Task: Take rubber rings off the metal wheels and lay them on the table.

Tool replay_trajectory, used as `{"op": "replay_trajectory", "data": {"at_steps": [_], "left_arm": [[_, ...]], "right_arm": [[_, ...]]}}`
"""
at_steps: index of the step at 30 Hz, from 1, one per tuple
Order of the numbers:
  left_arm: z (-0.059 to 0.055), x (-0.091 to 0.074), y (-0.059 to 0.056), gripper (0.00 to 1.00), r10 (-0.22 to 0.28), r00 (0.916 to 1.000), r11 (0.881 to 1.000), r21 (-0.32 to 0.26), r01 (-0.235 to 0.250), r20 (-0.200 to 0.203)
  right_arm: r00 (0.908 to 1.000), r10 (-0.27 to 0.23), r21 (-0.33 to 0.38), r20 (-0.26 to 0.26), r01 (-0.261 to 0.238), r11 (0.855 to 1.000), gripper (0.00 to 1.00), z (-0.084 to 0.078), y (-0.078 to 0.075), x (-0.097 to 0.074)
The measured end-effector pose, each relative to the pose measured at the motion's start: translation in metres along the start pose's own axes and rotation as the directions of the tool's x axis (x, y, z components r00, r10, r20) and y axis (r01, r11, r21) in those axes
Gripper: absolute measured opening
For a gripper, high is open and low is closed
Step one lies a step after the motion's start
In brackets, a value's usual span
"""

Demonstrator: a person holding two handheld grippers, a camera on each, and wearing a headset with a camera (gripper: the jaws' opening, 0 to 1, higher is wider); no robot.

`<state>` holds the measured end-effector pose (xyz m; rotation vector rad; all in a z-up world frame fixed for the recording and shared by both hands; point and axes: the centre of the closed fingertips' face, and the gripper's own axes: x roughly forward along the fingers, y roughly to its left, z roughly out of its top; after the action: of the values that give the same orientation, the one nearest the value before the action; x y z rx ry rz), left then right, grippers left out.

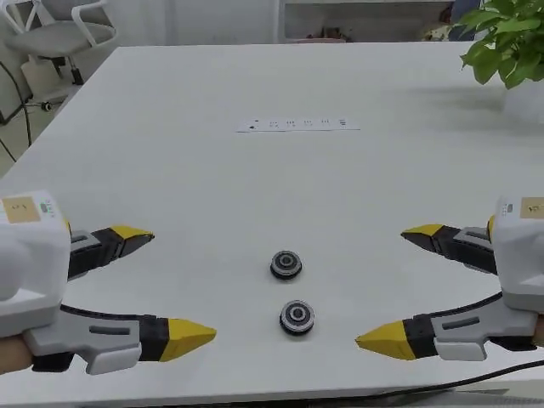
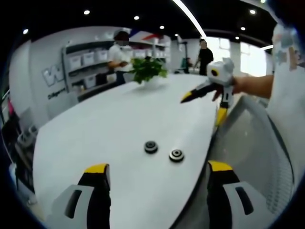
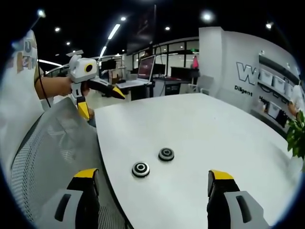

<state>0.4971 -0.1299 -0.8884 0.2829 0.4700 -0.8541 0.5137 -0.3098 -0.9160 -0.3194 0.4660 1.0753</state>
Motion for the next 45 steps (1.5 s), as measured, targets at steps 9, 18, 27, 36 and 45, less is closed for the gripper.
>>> {"op": "replay_trajectory", "data": {"at_steps": [9, 18, 27, 36, 45], "left_arm": [[0.003, 0.004, 0.002, 0.83, -0.015, 0.9999, 1.000, 0.015, 0.015, -0.003], [0.007, 0.014, 0.004, 0.81, -0.039, 0.9992, 0.999, 0.028, 0.039, -0.008], [0.011, 0.029, -0.001, 0.78, -0.079, 0.9966, 0.994, 0.077, 0.081, -0.022], [0.004, 0.044, -0.001, 0.75, -0.108, 0.9931, 0.990, 0.084, 0.111, -0.045], [-0.002, 0.058, -0.010, 0.71, -0.153, 0.9857, 0.983, 0.090, 0.159, -0.071]], "right_arm": [[0.9999, 0.015, -0.021, -0.003, -0.015, 1.000, 0.91, 0.005, -0.002, 0.004], [0.9994, 0.034, -0.055, -0.006, -0.034, 0.998, 0.88, 0.008, -0.005, 0.009], [0.9973, 0.069, -0.088, -0.023, -0.071, 0.994, 0.83, 0.003, -0.005, 0.021], [0.9957, 0.091, -0.105, -0.019, -0.092, 0.990, 0.76, 0.002, -0.005, 0.028], [0.9903, 0.138, -0.073, -0.018, -0.139, 0.988, 0.68, -0.011, -0.002, 0.038]]}}
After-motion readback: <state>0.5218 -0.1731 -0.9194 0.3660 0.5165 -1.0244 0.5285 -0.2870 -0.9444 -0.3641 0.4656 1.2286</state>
